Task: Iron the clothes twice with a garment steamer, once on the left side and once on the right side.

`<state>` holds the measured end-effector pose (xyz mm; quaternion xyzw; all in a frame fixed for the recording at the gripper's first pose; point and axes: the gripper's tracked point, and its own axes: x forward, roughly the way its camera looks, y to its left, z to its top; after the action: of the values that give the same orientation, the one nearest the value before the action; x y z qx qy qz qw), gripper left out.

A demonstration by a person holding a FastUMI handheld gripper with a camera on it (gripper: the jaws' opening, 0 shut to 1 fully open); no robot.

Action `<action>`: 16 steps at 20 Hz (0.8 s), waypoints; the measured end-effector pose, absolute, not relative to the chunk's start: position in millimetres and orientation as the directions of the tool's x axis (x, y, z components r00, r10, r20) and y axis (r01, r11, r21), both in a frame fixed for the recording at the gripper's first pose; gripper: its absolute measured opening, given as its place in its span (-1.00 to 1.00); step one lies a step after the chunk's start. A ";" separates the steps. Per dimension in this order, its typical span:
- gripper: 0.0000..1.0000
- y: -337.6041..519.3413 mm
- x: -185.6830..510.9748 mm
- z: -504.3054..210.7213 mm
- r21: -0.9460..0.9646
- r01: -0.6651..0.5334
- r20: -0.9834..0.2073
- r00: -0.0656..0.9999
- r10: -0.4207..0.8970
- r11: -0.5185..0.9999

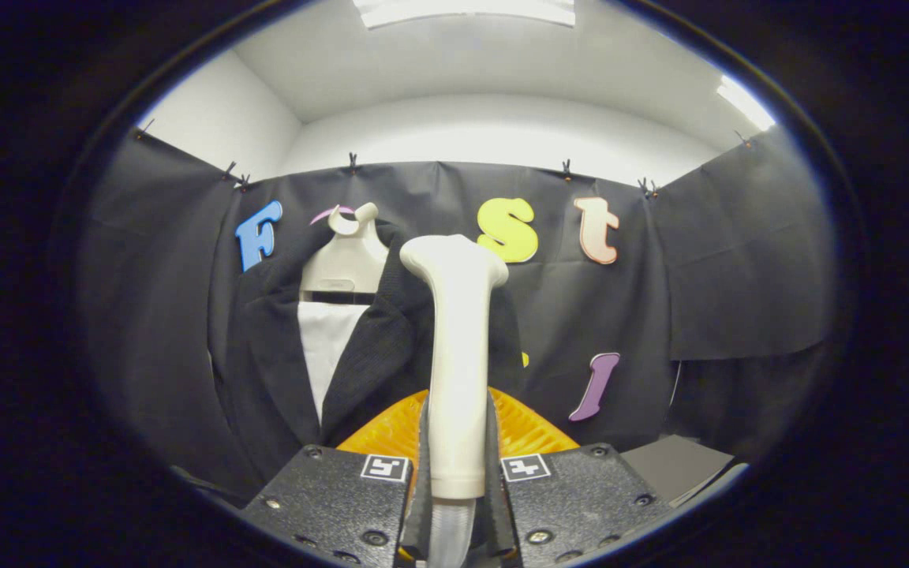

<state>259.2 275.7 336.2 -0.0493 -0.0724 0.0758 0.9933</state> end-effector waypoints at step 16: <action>-0.41 271.9 234.8 263.2 -0.182 -0.106 0.029 0.993 0.113 0.978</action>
<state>234.8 271.9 263.2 -0.0905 -0.0198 0.0551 0.9942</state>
